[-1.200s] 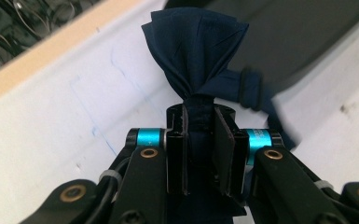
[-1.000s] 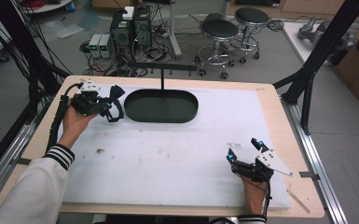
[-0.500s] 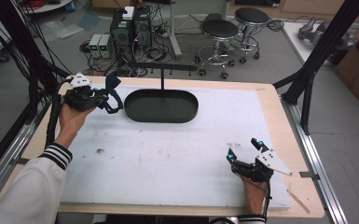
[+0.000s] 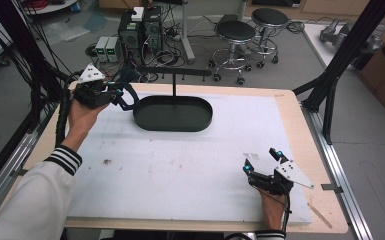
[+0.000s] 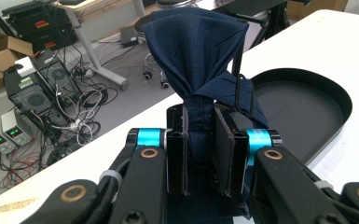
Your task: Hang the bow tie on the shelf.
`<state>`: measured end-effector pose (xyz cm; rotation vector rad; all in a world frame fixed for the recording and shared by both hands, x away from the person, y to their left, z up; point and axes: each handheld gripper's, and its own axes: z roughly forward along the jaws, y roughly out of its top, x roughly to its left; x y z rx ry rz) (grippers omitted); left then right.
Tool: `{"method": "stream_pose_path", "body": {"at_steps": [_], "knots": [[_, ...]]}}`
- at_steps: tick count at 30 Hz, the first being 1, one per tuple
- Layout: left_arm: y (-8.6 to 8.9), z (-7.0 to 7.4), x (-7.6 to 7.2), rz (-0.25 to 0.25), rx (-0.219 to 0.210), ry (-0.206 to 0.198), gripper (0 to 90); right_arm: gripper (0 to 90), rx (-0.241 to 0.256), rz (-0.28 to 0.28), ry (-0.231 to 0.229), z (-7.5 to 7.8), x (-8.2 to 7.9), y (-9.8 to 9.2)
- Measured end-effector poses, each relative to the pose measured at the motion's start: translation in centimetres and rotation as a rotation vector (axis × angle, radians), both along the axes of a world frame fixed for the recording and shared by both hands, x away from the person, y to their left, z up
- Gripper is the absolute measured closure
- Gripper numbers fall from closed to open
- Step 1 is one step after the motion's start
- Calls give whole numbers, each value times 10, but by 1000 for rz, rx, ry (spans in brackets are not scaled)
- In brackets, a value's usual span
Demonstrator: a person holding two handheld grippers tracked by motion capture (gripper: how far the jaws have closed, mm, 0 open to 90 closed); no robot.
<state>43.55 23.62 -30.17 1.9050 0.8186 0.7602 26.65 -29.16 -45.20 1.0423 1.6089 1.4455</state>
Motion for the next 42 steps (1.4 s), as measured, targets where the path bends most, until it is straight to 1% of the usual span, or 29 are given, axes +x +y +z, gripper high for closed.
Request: {"method": "stream_pose_path", "body": {"at_steps": [3,4,7,10,13,19,22,25,27,30,32,34,35,36,37,39,42], "knots": [[-6,3,3,4,4,-9,759,37,-2,0,-3,0,0,0],[-6,3,3,4,4,-9,759,37,3,-1,4,0,0,0],[-15,8,8,-5,11,-26,759,37,3,-1,0,0,0,0],[-22,10,11,-6,11,-33,759,37,4,-1,-2,0,0,-1],[-28,9,14,4,3,-37,759,37,6,0,1,0,-1,0],[-39,12,18,6,30,-59,759,37,8,0,-3,0,0,-1],[-42,15,21,13,39,-74,759,37,8,0,-3,0,0,-1],[-46,19,26,22,50,-91,759,37,10,1,-3,0,0,-1],[-49,21,29,29,65,-104,759,37,10,-1,-2,0,-1,-1],[-53,21,35,38,76,-111,759,37,10,0,-7,0,-1,-1],[-55,19,38,48,76,-119,759,37,12,1,-7,0,-1,-1],[-56,17,41,52,84,-118,759,37,11,1,-11,0,-1,-1],[-56,16,42,59,89,-118,759,37,16,1,-6,0,-1,-1],[-56,15,43,63,88,-121,759,37,11,1,-9,0,-1,-2],[-55,15,44,72,89,-123,759,37,13,1,-9,0,-1,-2],[-53,14,46,86,77,-126,759,37,15,2,-5,0,-1,-1],[-50,11,50,107,85,-133,759,37,18,1,-4,0,-1,-1]]}}
